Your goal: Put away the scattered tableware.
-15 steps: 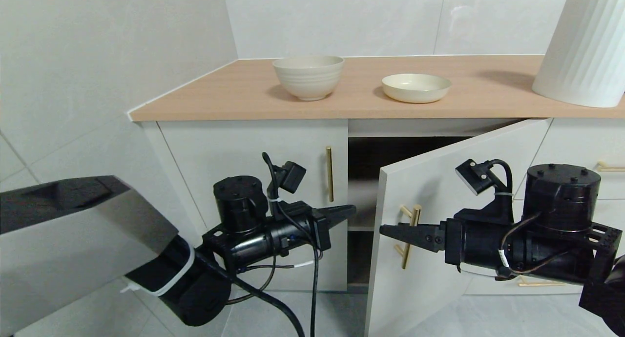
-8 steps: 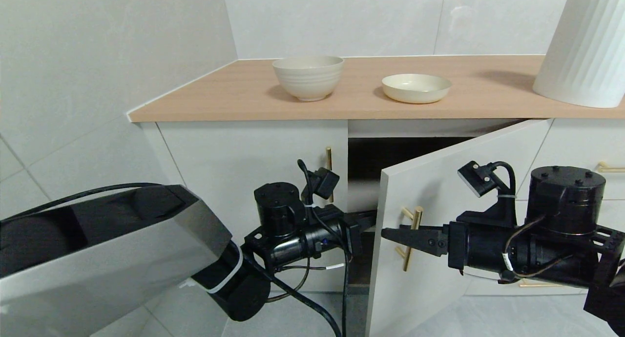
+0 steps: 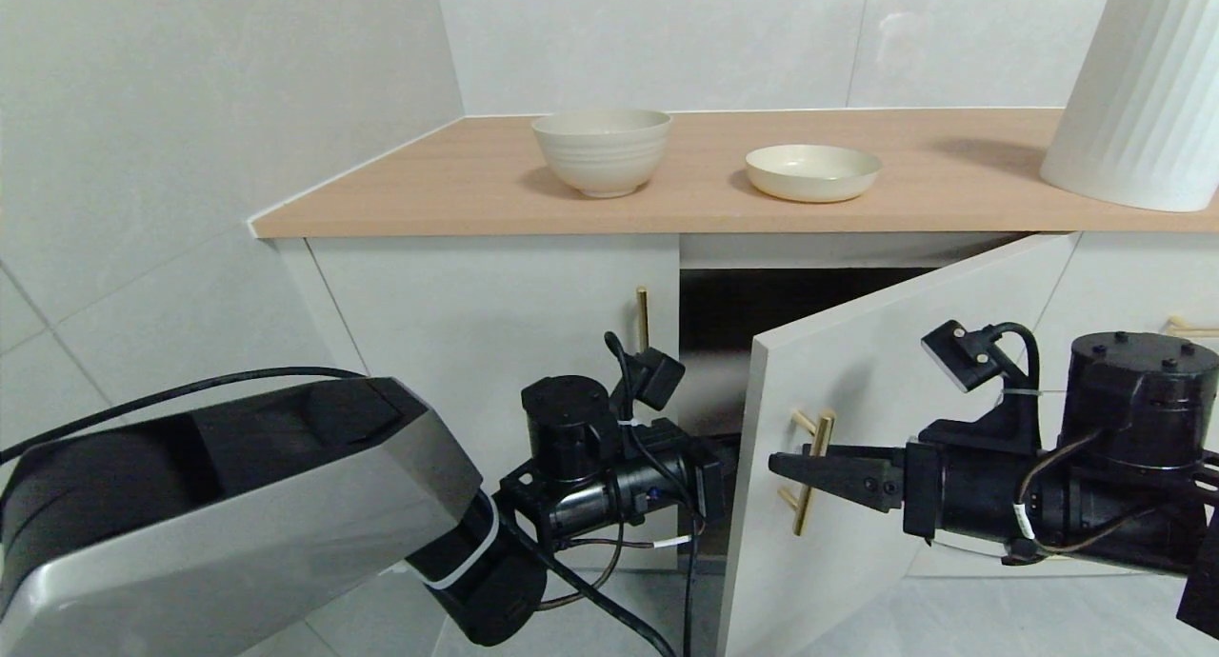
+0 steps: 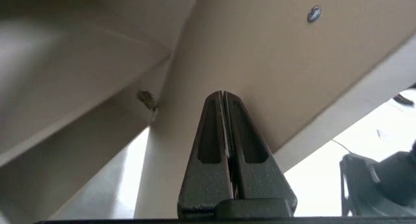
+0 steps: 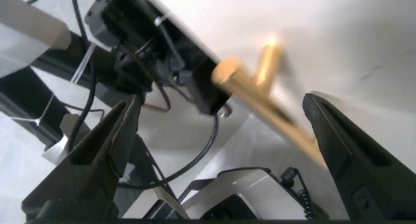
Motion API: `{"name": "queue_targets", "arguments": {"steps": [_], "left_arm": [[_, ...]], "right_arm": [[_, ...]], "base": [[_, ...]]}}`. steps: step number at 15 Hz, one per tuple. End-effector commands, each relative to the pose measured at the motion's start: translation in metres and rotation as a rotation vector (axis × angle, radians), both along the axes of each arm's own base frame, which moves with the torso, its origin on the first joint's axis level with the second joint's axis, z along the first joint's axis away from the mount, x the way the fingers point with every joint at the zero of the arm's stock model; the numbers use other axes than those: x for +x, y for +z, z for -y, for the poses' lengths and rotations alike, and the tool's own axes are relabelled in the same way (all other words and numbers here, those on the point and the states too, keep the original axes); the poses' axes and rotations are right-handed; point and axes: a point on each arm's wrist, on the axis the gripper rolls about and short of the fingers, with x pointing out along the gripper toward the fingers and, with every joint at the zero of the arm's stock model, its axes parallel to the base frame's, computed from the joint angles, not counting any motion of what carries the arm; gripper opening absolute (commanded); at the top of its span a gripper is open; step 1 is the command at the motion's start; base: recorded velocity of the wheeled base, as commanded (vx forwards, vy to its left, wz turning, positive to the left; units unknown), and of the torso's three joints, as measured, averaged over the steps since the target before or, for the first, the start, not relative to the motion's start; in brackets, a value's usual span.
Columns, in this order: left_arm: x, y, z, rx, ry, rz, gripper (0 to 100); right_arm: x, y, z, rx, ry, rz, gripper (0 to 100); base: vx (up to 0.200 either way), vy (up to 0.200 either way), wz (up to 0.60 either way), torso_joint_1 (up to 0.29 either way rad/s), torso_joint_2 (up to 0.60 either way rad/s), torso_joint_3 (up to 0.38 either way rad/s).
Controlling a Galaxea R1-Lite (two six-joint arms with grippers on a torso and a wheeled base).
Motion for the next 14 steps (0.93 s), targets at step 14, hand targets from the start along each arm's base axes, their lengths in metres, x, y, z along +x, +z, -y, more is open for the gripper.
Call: {"name": "queue_targets", "arguments": {"steps": [14], "left_arm": [[-0.014, 0.010, 0.006, -0.005, -0.034, 0.004, 0]], "right_arm": [[-0.090, -0.015, 0.042, -0.020, 0.045, -0.013, 100]], "base": [[0.000, 0.000, 0.00, 0.000, 0.00, 0.000]]}}
